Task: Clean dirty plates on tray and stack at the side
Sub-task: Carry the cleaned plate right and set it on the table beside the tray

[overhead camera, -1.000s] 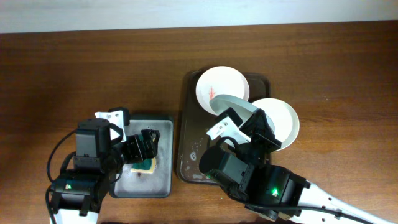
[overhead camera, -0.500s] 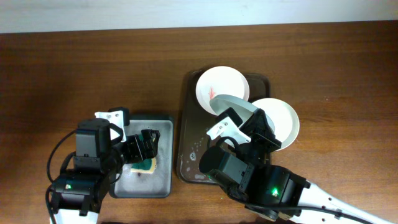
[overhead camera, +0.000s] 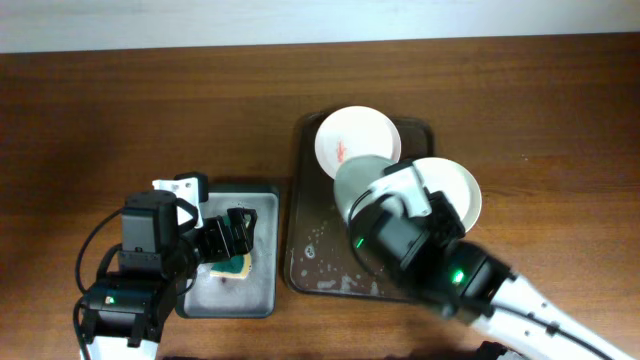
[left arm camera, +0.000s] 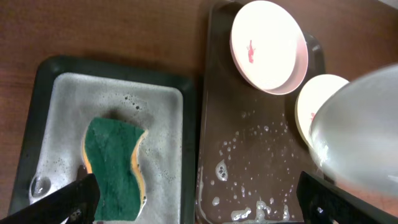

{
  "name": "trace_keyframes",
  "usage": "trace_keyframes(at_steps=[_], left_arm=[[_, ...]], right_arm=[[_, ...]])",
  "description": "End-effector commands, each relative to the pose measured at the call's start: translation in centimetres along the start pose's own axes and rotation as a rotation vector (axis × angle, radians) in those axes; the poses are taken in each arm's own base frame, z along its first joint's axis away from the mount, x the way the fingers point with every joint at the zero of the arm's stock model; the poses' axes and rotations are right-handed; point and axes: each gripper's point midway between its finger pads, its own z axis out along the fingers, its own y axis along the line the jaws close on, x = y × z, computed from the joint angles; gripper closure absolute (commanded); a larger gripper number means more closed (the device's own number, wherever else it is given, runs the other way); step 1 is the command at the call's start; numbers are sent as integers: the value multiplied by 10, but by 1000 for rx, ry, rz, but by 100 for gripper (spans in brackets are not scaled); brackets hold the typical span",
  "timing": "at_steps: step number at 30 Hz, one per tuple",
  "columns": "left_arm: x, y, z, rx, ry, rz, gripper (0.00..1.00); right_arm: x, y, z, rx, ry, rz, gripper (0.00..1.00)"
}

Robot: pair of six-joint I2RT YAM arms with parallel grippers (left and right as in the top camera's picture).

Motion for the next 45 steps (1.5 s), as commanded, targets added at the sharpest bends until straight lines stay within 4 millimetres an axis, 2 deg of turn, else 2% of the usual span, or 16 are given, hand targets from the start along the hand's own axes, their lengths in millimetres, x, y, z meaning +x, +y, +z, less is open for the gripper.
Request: trace_keyframes(at_steps=[1,6,10,11,15,17,19,20,22,23,24,29,32,40,42,45], left_arm=[[-6,-4,-5,15,-18,23,1],[-6,-4,-5,15,-18,23,1],[-6,-4,-5,15,-18,23,1],[-5,-4,-5,15,-18,23,1],[-5,-4,-5,15,-18,23,1],[-5,-4,-5,15,-18,23,1],[-6,-4,-5,15,-18,23,0],[-6,-4,-5,15,-18,23,1],[-5,-4,-5,15,-18,23,0],[-6,-4,-5,15,-18,23,1],[-6,-4,-5,15,-18,23,1],[-6,-4,-5,15,-18,23,0],[-5,-4,-5,15,-18,23,1],[-6,-4,-5,15,-18,23,1],[-6,-4,-5,15,-18,23,1],[-5,-4,-5,15,-18,23,1]], right_arm=[[21,8,25,-268,229,419,96],[51,-97,78,-434,307,943,96],[122,-189,121,-258,333,1285,96],[156,-208,140,-190,383,1425,96],[223,-228,194,-75,470,1469,96],[230,-227,204,-86,469,1393,93],[221,-228,202,-106,443,1372,43],[199,-226,197,-176,384,1365,32],[162,-212,187,-288,314,1294,30],[132,-178,171,-363,336,1128,33],[126,-155,165,-359,399,1030,35],[130,-85,179,-186,621,606,44],[137,-69,192,-201,660,573,58],[146,-43,199,-308,705,596,70],[147,-43,196,-308,711,595,96],[131,-46,167,-340,698,605,96]])
